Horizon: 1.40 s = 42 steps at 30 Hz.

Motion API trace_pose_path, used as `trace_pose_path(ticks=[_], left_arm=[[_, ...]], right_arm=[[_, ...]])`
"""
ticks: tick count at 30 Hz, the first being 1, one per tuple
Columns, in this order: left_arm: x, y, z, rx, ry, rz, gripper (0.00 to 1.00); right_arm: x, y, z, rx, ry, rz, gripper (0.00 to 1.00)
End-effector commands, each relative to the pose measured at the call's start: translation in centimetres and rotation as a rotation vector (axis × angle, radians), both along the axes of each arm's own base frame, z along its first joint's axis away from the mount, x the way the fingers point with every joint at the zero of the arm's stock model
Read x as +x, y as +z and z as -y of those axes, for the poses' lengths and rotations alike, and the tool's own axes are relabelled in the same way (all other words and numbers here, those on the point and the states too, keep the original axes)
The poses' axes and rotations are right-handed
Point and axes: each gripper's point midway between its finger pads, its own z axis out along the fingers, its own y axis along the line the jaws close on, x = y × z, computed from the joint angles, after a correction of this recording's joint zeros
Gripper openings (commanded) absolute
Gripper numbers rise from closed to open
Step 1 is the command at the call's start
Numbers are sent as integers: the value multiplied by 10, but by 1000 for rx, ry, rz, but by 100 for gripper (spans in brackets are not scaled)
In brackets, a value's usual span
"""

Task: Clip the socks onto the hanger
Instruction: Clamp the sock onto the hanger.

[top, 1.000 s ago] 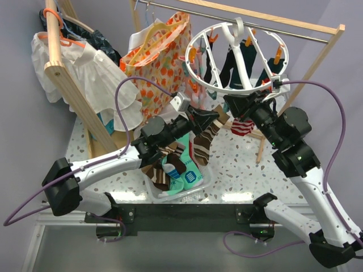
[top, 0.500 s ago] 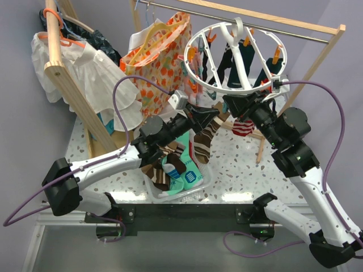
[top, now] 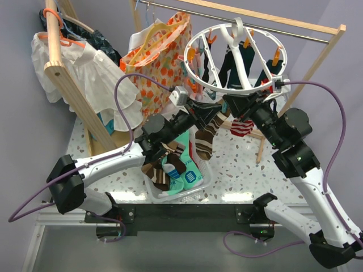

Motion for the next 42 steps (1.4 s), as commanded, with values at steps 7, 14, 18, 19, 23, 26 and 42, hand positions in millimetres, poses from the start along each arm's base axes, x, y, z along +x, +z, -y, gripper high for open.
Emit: trace_pose_path(ticks=[7,14,18,19,23,26,42], left_arm=[[-7,41,-4,-118,-13,58,0],[-7,42,-6,-123,-11,62,5],[-8,44,-6,-126,-15,67,21],[-8,44,-6,-123,-13,70,25],[-9,43,-14,-112,12,76,43],[-10,43,-24,-67,51,96,56],[18,3,-29,316,237,246,89]], right_arm=[[-3,-2,10,-32,-41,19,32],[-1,-8,21,-70,-98,21,47],[0,-10,22,-83,-103,19,52],[1,-10,23,-87,-114,19,54],[5,-12,35,-119,-178,18,55],[12,-18,55,-170,-290,-4,55],[10,-4,105,-333,-520,47,58]])
